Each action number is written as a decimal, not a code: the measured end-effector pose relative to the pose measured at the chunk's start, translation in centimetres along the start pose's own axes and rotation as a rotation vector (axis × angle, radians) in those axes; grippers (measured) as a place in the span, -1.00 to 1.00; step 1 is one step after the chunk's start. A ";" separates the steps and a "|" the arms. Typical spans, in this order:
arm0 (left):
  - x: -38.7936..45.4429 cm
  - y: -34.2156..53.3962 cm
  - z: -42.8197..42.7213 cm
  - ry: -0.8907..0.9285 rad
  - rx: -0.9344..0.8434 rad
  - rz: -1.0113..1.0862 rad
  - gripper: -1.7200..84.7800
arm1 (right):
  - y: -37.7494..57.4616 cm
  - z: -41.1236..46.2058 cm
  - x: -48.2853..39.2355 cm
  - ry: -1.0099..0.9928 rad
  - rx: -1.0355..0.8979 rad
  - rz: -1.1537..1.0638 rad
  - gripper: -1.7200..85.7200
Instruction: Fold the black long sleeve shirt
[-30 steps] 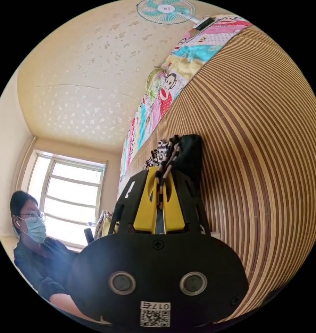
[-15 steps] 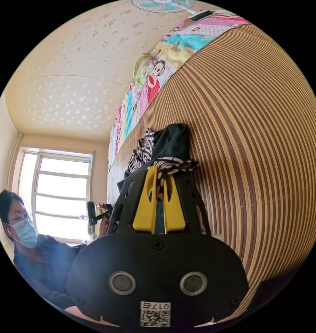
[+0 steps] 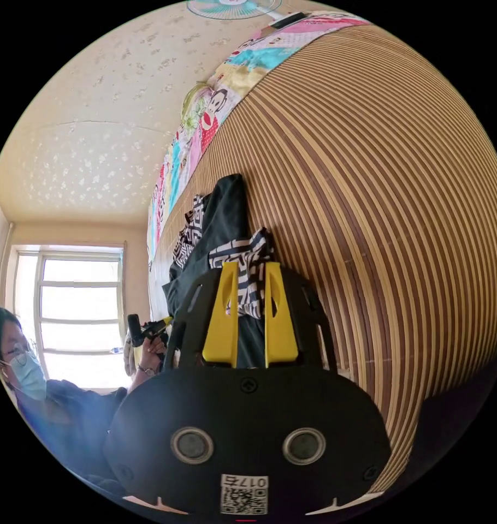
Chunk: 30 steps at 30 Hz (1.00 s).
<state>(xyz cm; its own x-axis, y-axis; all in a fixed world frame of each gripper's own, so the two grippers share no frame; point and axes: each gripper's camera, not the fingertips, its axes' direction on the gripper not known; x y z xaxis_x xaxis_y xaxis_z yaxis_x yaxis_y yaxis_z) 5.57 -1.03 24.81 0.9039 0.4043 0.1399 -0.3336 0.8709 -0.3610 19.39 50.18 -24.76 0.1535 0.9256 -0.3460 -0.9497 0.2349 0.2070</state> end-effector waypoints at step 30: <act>2.6 27.9 0.6 0.133 -0.365 0.036 -0.96 | 14.3 -1.9 3.6 0.316 -0.335 -0.016 -0.73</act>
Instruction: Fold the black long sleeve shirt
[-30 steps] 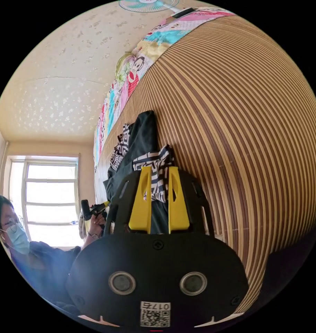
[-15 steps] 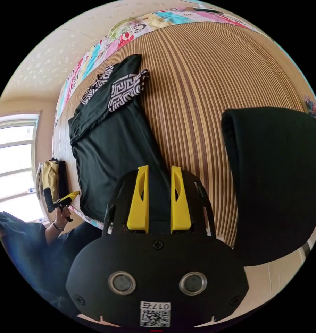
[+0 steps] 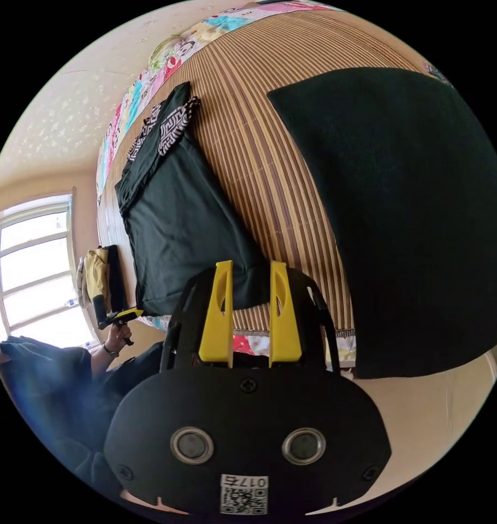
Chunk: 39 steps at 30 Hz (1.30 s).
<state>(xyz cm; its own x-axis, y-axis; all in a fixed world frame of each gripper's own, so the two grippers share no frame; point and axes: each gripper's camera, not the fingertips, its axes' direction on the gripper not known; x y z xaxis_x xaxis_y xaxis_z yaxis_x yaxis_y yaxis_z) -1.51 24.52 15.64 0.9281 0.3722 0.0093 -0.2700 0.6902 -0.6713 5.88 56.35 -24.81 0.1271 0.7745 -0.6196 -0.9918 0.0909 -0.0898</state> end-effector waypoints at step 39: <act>3.1 6.3 -5.8 0.027 0.178 -0.392 -0.98 | 3.1 10.7 2.1 0.142 -0.188 -0.142 -0.88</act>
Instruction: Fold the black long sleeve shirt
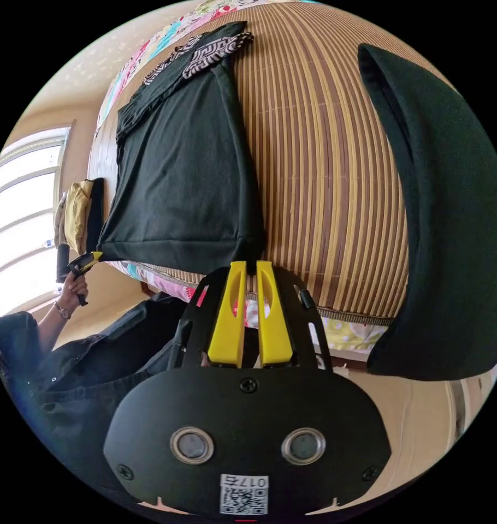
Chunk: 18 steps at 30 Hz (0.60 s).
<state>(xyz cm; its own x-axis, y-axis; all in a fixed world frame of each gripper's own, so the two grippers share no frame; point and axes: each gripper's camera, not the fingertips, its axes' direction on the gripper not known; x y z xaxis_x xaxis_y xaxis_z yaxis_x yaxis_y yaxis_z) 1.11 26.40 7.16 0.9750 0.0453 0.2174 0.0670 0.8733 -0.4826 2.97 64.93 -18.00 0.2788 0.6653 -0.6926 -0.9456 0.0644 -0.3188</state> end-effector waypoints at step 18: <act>-6.8 5.2 -9.8 0.665 0.126 -0.227 -0.98 | 16.9 -4.4 6.2 -0.718 0.278 0.459 -0.94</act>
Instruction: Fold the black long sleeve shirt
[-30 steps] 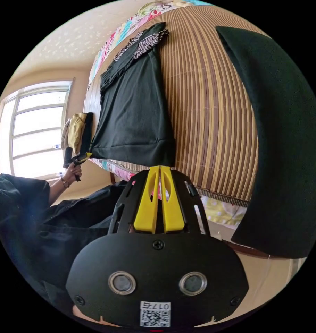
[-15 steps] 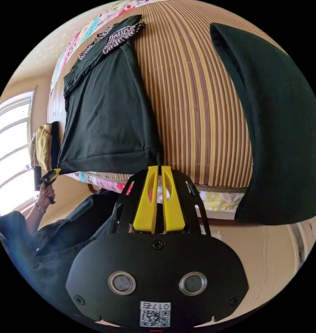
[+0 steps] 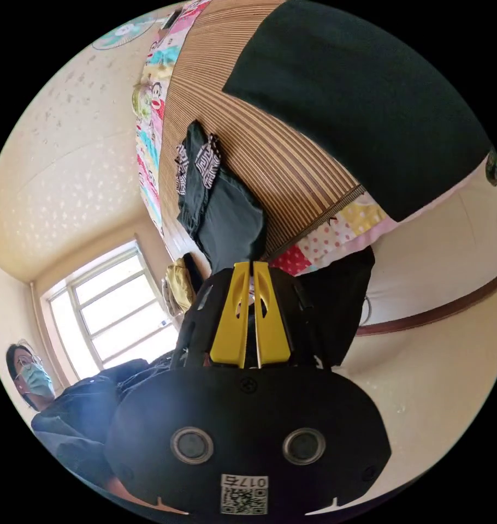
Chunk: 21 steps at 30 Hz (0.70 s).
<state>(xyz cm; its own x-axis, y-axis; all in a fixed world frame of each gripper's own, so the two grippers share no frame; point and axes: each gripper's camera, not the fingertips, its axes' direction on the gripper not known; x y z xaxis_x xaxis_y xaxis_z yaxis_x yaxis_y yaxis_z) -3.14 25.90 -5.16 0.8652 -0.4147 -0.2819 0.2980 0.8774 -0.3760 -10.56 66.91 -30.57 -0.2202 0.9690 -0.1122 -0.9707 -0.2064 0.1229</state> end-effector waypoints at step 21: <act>8.2 -17.2 3.4 0.321 0.257 0.015 -0.98 | -7.7 5.0 -8.7 -0.430 0.422 0.145 -0.94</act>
<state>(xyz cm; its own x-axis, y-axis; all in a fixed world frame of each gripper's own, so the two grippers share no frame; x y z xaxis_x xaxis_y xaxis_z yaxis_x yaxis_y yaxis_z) 0.19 8.22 2.04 0.7126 -0.4202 -0.5618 0.4130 0.8986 -0.1482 -0.70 60.76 -25.63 -0.2031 0.9213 0.3315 -0.7928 -0.3535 0.4965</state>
